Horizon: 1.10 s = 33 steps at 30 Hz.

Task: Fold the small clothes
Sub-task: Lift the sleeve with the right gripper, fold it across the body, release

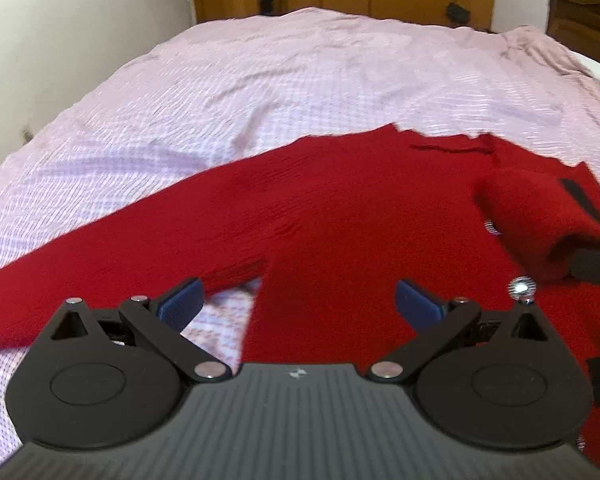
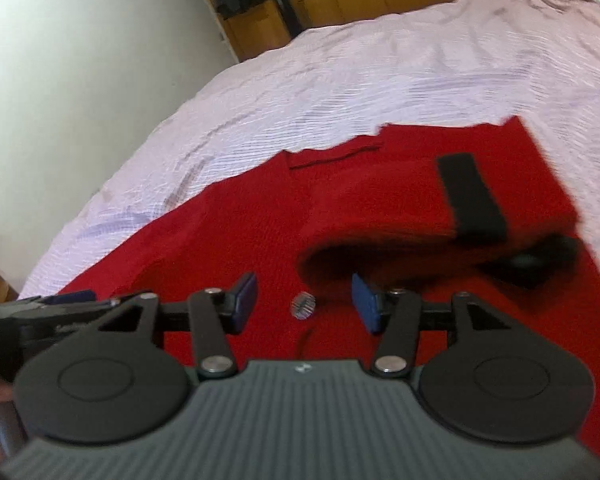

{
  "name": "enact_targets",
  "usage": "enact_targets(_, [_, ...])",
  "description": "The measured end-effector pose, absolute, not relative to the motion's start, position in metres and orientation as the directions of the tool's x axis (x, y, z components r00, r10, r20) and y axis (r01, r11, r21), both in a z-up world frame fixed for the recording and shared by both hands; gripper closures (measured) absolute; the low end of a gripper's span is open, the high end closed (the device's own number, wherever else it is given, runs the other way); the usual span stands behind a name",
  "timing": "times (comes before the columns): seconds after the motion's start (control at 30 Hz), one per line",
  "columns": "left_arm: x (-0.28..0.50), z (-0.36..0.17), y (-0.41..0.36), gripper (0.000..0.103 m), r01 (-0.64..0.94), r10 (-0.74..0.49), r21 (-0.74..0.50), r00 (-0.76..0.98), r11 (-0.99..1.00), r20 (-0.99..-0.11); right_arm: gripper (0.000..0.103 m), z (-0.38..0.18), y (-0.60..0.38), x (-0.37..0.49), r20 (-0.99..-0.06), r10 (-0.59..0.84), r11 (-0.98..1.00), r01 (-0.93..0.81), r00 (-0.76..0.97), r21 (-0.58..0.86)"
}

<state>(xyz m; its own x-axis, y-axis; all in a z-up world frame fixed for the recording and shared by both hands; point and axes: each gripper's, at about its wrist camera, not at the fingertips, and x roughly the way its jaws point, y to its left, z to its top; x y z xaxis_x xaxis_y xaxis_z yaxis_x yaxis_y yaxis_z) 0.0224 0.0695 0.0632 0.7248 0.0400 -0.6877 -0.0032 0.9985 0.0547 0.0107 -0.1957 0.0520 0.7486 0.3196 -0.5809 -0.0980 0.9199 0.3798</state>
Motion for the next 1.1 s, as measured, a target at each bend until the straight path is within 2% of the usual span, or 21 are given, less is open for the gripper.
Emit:
enact_targets(0.23, [0.021, 0.076, 0.019, 0.0, 0.103, -0.035, 0.061, 0.734, 0.993, -0.679, 0.043, 0.053, -0.245, -0.015, -0.577, 0.172, 0.936, 0.05, 0.798, 0.348])
enact_targets(0.43, [0.019, 0.08, -0.032, 0.001, 0.192, -0.078, 0.096, 0.735, 0.977, -0.673, 0.043, 0.045, -0.277, -0.008, -0.528, 0.09, 0.915, 0.138, 0.844, 0.378])
enact_targets(0.5, [0.02, 0.077, -0.048, 0.005, 0.217, -0.084, 0.115, 0.734, 0.969, -0.674, 0.045, 0.041, -0.285, -0.002, -0.515, 0.063, 0.905, 0.169, 0.855, 0.391])
enact_targets(0.57, [0.024, 0.074, -0.061, 0.01, 0.234, -0.087, 0.128, 0.728, 0.964, -0.68, 0.053, 0.038, -0.293, 0.005, -0.504, 0.045, 0.892, 0.192, 0.863, 0.41])
enact_targets(0.67, [0.026, 0.071, -0.08, 0.014, 0.266, -0.108, 0.132, 0.724, 0.955, -0.681, 0.056, 0.031, -0.297, 0.014, -0.485, 0.012, 0.886, 0.216, 0.874, 0.411])
enact_targets(0.9, [0.031, 0.067, -0.113, 0.015, 0.327, -0.108, 0.237, 0.763, 0.915, -0.637, 0.056, 0.015, -0.308, 0.017, -0.465, 0.031, 0.882, 0.195, 0.885, 0.429])
enact_targets(1.1, [0.04, 0.061, -0.135, 0.015, 0.396, -0.147, 0.263, 0.753, 0.88, -0.642, 0.056, 0.016, -0.312, 0.013, -0.449, 0.041, 0.879, 0.182, 0.893, 0.44])
